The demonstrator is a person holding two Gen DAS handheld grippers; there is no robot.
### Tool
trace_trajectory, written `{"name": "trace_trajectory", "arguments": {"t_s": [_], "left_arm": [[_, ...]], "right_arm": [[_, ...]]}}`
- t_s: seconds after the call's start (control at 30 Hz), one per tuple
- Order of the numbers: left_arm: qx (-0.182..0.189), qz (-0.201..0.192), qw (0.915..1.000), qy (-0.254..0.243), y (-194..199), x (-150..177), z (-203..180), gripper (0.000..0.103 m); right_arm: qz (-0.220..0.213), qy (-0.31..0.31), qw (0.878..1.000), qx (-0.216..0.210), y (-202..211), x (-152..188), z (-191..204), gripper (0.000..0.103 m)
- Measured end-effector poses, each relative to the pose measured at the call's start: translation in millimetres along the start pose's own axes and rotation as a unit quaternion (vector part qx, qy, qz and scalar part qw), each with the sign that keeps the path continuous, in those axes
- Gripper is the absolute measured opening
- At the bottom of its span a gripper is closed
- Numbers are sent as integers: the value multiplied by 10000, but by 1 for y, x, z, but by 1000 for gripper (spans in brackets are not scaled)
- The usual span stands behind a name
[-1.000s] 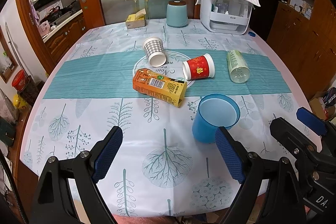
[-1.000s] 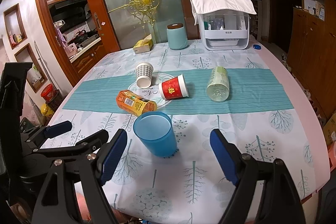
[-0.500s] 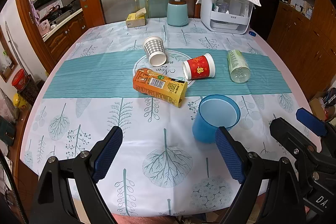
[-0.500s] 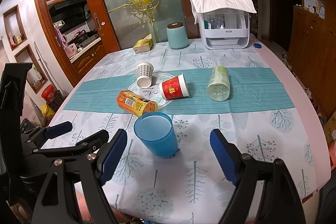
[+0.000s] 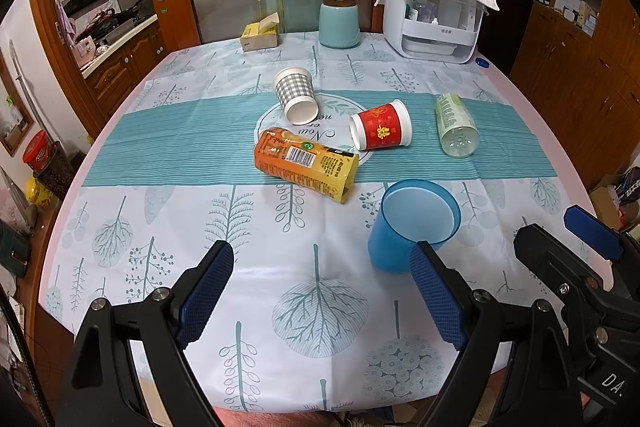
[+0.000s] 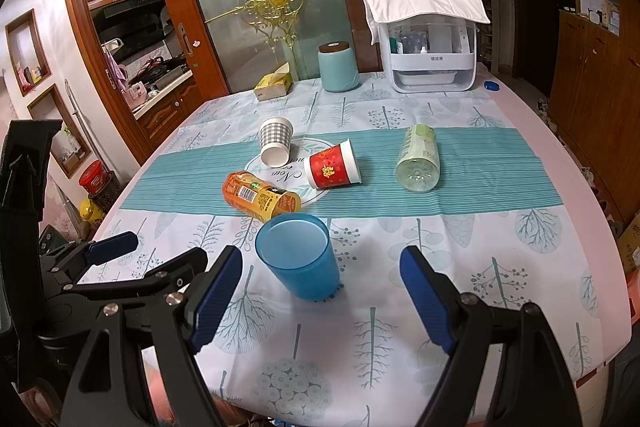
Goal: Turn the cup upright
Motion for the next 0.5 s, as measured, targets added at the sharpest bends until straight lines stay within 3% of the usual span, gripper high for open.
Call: {"name": "trace_trajectory", "arguments": {"t_s": [0.5], "left_arm": [[14, 47, 10000, 15, -4, 2, 3, 89]], "right_arm": [[9, -7, 10000, -11, -1, -1, 0, 82]]}}
Point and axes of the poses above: each gripper's, at about its wrist camera, not at the fingertips, and y roughly against the way its jaws point, z to its left, x to its underside, the point moved 9 cm from there along -y, roughly the way its jaws point
